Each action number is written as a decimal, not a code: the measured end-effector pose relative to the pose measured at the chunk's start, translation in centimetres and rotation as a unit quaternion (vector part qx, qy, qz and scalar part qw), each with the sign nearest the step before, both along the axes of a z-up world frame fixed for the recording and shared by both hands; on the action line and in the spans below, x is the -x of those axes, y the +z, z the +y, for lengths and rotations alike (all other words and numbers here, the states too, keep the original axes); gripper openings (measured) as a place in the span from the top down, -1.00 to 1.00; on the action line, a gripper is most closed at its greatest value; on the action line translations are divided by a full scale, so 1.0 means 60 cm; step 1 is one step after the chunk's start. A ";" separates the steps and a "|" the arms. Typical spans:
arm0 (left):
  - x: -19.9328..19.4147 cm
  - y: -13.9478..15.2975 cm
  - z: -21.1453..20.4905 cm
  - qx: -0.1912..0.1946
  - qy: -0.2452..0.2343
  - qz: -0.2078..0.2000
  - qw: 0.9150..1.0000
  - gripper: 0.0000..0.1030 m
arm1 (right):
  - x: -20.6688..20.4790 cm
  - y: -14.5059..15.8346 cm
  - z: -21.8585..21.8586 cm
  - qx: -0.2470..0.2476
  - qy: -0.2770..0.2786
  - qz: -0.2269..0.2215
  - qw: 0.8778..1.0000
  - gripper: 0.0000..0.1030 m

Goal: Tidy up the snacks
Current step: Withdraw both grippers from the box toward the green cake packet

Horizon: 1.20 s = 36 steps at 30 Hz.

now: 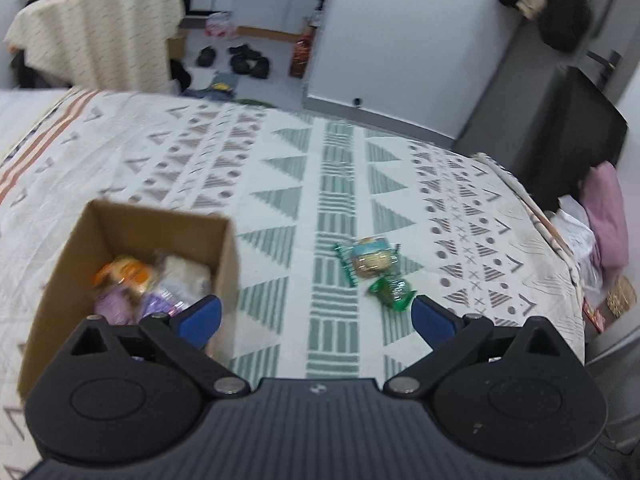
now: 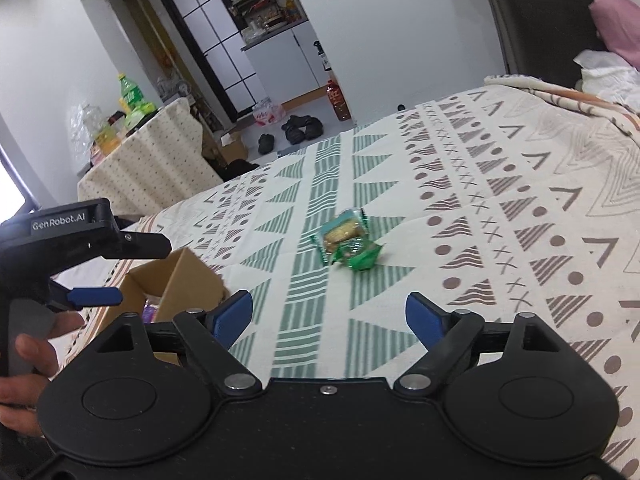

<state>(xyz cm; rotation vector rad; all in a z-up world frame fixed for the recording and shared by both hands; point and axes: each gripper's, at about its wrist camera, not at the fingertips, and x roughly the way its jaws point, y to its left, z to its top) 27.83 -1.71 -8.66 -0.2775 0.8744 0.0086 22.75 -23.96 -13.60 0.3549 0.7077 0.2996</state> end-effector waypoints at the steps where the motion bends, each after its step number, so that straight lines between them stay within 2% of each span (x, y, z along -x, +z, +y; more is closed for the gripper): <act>1: -0.006 0.000 -0.005 0.003 -0.004 -0.001 1.000 -0.96 | -0.002 -0.006 -0.005 -0.004 -0.003 0.000 1.000 -0.61; 11: -0.073 -0.017 -0.035 -0.010 -0.013 -0.004 1.000 -0.95 | -0.048 -0.047 -0.012 -0.024 0.005 0.006 1.000 -0.51; 16: -0.112 -0.037 -0.046 -0.022 -0.008 0.011 1.000 -0.93 | -0.083 -0.062 -0.002 -0.034 0.020 0.010 0.999 -0.51; 28: -0.212 -0.093 -0.068 0.009 0.008 0.038 0.999 -0.88 | -0.175 -0.108 0.014 -0.014 0.029 0.018 0.999 -0.52; 36: -0.245 -0.145 -0.071 0.034 0.012 0.051 0.998 -0.82 | -0.218 -0.139 0.030 -0.008 0.043 0.025 0.999 -0.52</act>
